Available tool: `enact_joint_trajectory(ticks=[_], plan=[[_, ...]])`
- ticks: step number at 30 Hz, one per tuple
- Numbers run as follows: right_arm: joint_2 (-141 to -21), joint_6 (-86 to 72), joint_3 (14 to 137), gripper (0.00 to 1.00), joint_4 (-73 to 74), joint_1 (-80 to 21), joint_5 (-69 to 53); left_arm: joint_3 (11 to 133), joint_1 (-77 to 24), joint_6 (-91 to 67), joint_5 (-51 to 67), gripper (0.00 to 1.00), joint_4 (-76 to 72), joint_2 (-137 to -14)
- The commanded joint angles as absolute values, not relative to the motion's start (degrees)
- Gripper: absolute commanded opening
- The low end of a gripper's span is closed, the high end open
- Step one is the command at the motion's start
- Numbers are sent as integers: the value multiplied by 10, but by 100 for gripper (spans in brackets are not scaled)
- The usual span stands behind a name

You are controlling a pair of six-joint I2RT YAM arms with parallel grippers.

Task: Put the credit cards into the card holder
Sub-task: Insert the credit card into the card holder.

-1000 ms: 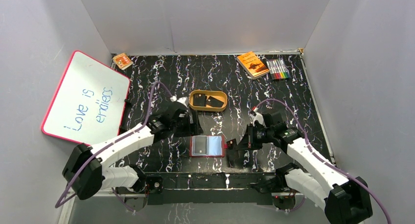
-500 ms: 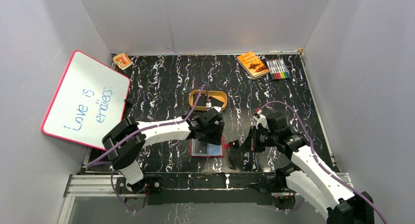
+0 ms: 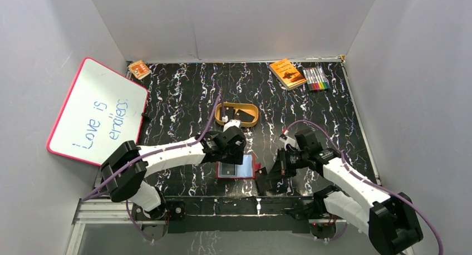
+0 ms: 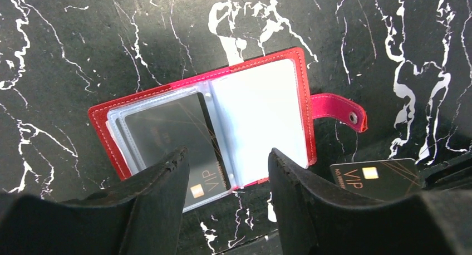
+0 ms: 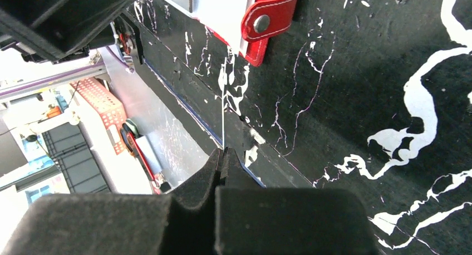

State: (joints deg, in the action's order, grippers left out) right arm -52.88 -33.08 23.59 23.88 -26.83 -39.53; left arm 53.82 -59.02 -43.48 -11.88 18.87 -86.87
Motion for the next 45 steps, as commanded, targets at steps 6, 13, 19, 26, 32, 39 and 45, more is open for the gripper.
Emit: enact_joint_trajectory(ticks=[6,13,19,26,32,39,45], plan=[[-513,-350,226,0,214,-272,-356,595,-602,-398,-84,57,167,-910],[-476,-352,212,0,240,-272,-347,610,-608,-386,-94,54,177,-976],[-456,-354,210,0,252,-272,-341,609,-613,-386,-105,53,191,-1018],[-455,-353,213,0,253,-272,-339,600,-619,-390,-130,38,214,-1041],[-472,-348,215,0,239,-272,-358,579,-620,-401,-138,16,220,-1048],[-513,-328,235,0,226,-276,-380,561,-620,-416,-145,0,218,-1043],[-524,-345,250,0,192,-277,-375,552,-620,-422,-148,0,217,-1039]])
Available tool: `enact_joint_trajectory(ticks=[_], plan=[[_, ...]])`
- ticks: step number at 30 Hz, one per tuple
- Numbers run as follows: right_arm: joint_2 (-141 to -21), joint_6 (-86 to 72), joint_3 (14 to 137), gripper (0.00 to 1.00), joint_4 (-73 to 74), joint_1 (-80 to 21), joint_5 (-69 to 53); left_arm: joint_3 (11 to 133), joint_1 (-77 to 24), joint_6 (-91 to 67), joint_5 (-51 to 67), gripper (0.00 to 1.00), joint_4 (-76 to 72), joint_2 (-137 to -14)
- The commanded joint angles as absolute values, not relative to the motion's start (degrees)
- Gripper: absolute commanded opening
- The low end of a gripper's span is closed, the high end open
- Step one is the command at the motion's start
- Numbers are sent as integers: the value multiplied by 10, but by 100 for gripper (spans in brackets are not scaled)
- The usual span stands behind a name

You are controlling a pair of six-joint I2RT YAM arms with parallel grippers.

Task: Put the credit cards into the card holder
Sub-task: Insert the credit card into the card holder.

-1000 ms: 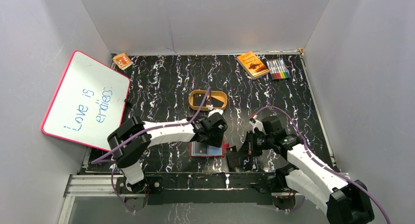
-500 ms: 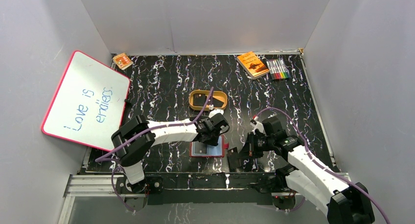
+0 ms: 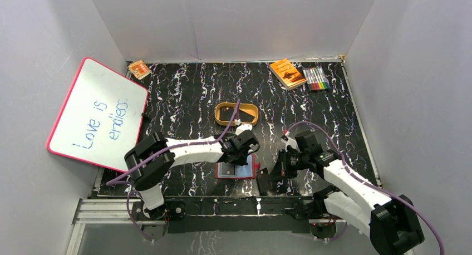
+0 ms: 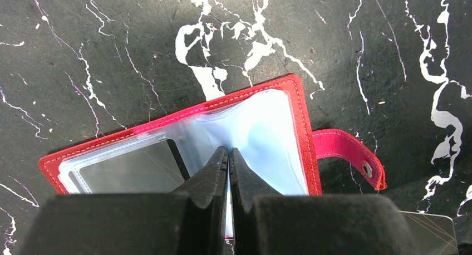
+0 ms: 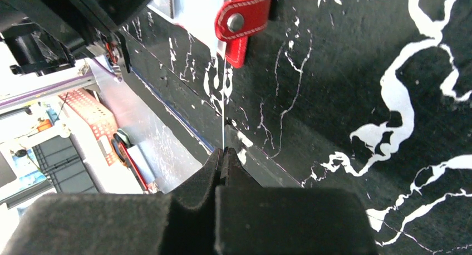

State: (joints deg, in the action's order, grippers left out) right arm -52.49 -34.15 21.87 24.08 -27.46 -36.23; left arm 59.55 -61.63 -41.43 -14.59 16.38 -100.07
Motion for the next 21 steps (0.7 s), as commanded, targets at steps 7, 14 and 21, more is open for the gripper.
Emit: enact_joint_trajectory(ticks=[7,14,21], plan=[[-572,-380,256,0,124,-277,-363,542,-620,-430,-151,0,214,-1035],[-623,-379,272,0,87,-277,-359,541,-619,-434,-152,0,214,-1034],[-647,-369,281,0,79,-277,-358,540,-620,-438,-152,0,214,-1034]])
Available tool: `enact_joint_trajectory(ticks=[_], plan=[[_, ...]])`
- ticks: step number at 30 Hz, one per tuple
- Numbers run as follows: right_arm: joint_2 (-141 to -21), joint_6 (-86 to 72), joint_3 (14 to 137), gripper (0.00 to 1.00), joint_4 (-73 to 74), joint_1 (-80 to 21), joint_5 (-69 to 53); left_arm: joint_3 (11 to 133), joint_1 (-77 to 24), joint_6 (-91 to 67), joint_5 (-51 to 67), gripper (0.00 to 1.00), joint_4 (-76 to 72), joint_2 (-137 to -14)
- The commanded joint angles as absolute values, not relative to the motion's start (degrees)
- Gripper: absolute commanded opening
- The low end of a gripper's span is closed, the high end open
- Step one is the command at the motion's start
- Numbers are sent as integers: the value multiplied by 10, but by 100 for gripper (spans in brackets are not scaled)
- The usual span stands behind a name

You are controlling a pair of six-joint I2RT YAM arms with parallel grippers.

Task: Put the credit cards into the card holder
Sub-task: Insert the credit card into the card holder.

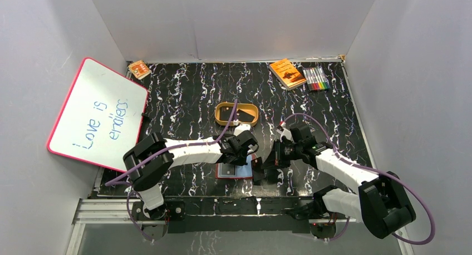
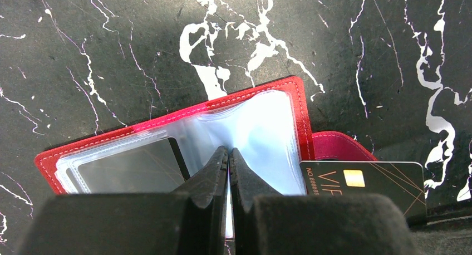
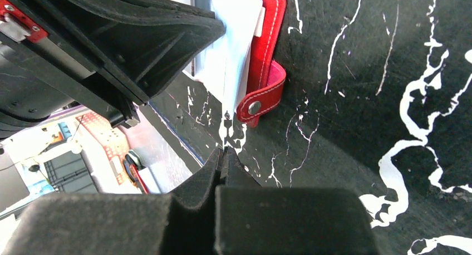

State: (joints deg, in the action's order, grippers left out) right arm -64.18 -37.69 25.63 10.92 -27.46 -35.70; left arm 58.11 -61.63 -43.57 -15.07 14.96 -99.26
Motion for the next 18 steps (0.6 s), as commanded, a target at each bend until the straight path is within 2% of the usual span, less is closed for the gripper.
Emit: enact_joint_trajectory(ticks=[1,18], plan=[[-650,-368,281,0,79,-277,-359,539,-620,-438,-152,0,213,-1034],[-698,-364,279,0,44,-278,-398,541,-619,-442,-152,0,213,-1034]])
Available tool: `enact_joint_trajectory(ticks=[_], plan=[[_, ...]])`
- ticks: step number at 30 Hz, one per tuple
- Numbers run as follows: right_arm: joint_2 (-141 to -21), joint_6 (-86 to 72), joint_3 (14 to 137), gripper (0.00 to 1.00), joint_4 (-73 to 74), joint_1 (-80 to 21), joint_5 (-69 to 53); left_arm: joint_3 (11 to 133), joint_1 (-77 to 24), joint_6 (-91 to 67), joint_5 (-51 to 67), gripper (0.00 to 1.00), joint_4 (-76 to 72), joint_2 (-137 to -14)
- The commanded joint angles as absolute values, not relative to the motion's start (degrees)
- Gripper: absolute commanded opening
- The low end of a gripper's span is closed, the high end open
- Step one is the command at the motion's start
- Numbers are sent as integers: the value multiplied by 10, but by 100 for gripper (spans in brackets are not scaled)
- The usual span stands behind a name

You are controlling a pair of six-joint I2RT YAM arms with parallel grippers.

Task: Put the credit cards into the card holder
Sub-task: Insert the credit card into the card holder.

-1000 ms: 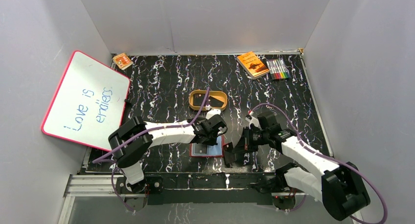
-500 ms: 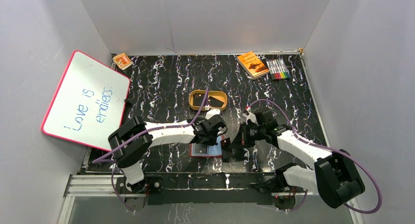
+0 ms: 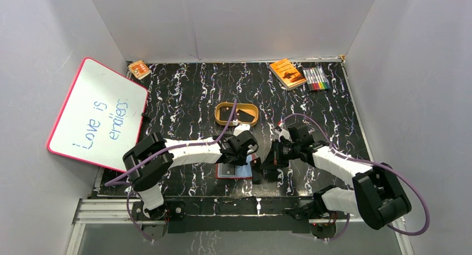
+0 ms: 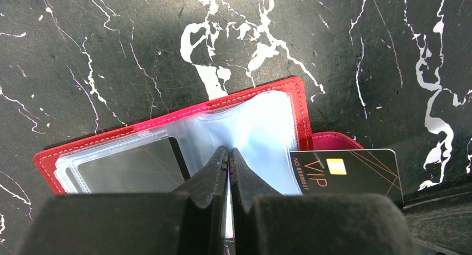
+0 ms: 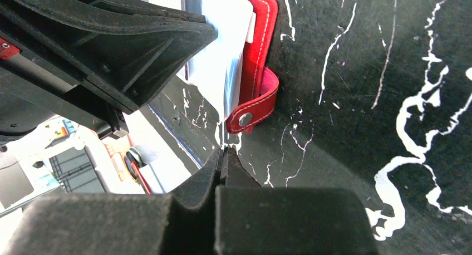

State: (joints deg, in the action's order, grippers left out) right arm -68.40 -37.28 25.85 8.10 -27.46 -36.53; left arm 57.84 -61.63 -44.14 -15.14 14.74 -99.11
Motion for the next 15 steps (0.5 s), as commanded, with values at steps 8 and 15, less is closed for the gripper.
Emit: enact_joint_trajectory(ticks=[8,15], plan=[[-724,-369,292,0,20,-277,-435,556,-620,-443,-157,0,222,-1014],[-746,-375,295,0,5,-278,-454,583,-619,-441,-173,7,243,-977]])
